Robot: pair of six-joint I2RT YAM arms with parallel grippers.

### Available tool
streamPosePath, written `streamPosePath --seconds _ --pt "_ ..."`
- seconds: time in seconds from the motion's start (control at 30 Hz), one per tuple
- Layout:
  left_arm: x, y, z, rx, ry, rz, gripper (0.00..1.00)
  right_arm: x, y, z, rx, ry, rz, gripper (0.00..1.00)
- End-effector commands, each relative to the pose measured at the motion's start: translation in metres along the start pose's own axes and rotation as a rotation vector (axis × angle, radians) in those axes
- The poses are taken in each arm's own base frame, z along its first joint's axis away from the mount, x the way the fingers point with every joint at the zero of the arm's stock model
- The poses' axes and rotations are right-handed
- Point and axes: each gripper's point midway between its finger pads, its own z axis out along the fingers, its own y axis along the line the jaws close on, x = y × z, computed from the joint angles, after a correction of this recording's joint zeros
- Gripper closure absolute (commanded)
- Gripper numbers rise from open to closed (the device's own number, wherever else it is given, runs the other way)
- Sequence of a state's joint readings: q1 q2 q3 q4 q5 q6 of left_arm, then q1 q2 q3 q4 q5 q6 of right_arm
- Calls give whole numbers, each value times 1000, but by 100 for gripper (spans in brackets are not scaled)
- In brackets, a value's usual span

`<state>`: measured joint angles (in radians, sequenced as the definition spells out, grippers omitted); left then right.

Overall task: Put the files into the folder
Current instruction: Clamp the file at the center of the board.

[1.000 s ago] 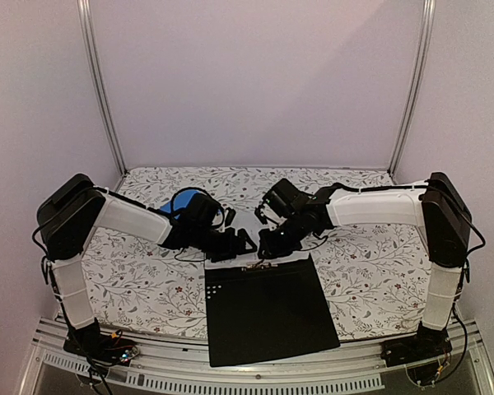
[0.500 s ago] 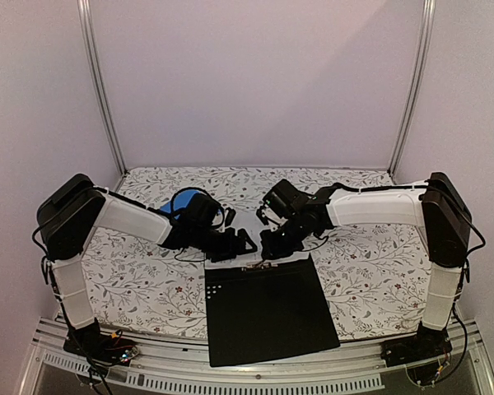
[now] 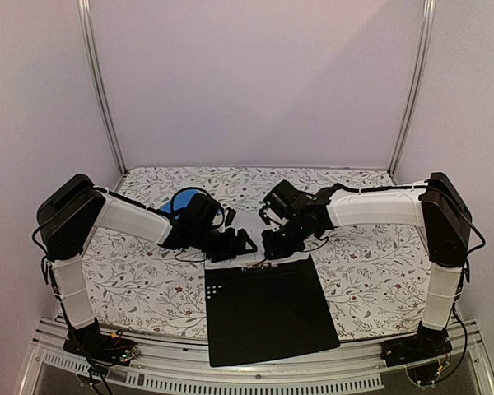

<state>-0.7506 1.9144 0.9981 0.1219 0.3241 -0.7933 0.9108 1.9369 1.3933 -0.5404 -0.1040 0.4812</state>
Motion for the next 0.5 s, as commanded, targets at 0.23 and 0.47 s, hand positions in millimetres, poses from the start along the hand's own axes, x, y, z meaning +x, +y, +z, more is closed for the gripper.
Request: streamPosePath --seconds 0.23,0.47 --pt "34 36 3 -122 94 -21 14 27 -36 20 49 82 47 100" --pt "34 35 2 -120 97 -18 14 30 -54 34 56 110 70 100"
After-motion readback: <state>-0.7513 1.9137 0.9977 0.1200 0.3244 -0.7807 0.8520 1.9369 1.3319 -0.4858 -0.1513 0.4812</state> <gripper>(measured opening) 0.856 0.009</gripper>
